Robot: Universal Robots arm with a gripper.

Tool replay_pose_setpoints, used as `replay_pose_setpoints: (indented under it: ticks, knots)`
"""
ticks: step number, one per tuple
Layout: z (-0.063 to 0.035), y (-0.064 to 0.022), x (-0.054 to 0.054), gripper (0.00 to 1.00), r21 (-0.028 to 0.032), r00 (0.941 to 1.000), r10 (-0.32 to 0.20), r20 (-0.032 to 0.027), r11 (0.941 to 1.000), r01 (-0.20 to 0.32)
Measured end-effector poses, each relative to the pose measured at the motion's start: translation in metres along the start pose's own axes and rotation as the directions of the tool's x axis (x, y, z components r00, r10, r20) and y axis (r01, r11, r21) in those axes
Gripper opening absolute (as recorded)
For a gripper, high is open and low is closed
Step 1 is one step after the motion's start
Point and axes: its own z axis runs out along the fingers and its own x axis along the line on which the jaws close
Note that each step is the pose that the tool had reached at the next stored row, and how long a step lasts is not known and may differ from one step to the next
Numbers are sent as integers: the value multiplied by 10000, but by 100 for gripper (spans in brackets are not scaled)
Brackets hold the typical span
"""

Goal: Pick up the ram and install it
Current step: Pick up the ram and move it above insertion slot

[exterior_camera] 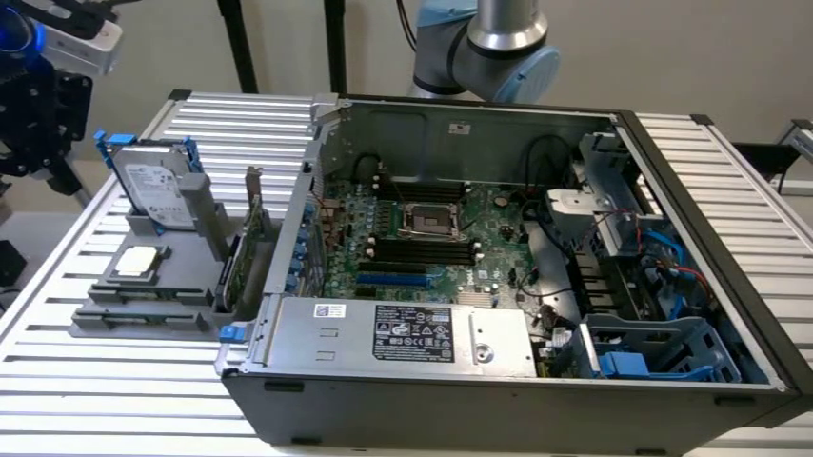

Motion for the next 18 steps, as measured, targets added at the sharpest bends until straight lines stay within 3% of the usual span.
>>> replay_pose_setpoints:
  ticks: [4, 8, 13, 18]
  knots:
    - [29, -1, 1, 11, -12, 9974, -713, -40, 9975, 713]
    - [69, -4, 1, 11, -21, 9906, -1364, -88, 9907, 1364]
    - [125, -8, 1, 11, -38, 9763, -2161, -149, 9764, 2161]
    - [176, -13, 1, 11, -56, 9568, -2898, -237, 9571, 2897]
